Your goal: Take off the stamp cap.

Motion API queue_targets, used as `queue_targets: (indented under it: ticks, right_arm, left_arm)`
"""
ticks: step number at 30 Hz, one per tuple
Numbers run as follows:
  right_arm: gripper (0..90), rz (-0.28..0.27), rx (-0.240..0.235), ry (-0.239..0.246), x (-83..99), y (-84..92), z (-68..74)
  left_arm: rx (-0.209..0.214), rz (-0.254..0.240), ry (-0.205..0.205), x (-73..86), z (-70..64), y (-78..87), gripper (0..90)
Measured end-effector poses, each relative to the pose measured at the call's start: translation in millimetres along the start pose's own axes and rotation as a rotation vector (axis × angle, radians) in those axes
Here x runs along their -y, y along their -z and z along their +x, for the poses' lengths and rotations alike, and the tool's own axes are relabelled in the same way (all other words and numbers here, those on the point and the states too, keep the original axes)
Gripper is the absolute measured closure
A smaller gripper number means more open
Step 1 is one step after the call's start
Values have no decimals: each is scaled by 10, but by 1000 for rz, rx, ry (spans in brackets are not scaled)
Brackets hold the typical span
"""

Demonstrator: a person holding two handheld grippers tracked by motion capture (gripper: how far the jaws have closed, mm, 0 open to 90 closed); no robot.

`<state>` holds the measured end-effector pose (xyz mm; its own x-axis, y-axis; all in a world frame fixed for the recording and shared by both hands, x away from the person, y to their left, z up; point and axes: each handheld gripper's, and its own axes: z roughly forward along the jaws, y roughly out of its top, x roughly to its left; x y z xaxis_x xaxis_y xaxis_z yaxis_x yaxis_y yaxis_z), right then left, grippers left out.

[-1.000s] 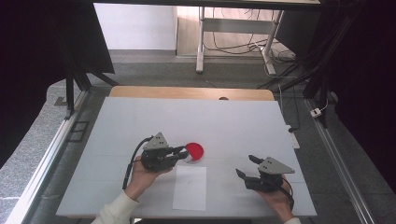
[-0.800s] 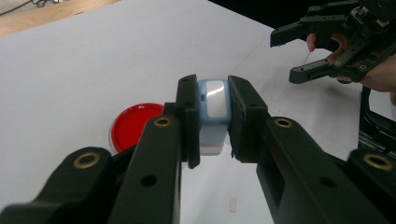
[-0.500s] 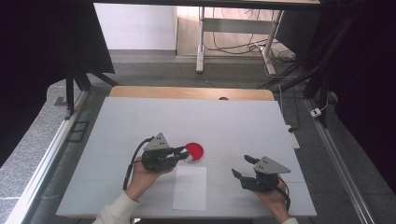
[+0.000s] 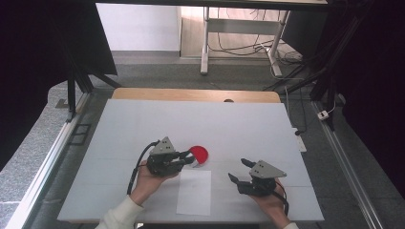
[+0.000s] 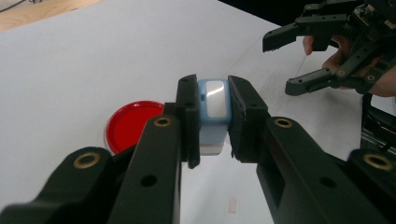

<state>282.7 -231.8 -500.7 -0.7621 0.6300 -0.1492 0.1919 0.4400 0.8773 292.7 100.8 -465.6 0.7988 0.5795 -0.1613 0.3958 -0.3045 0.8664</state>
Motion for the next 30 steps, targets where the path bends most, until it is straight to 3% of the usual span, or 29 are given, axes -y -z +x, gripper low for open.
queue_targets:
  ticks: [14, 30]
  right_arm:
    - [292, 2, -46, 64, -128, -209, 233]
    - [293, 1, -65, 99, -222, -357, 378]
  left_arm:
    - [6, 3, -22, -15, -52, -34, 752]
    - [11, 7, -38, -49, -89, -97, 752]
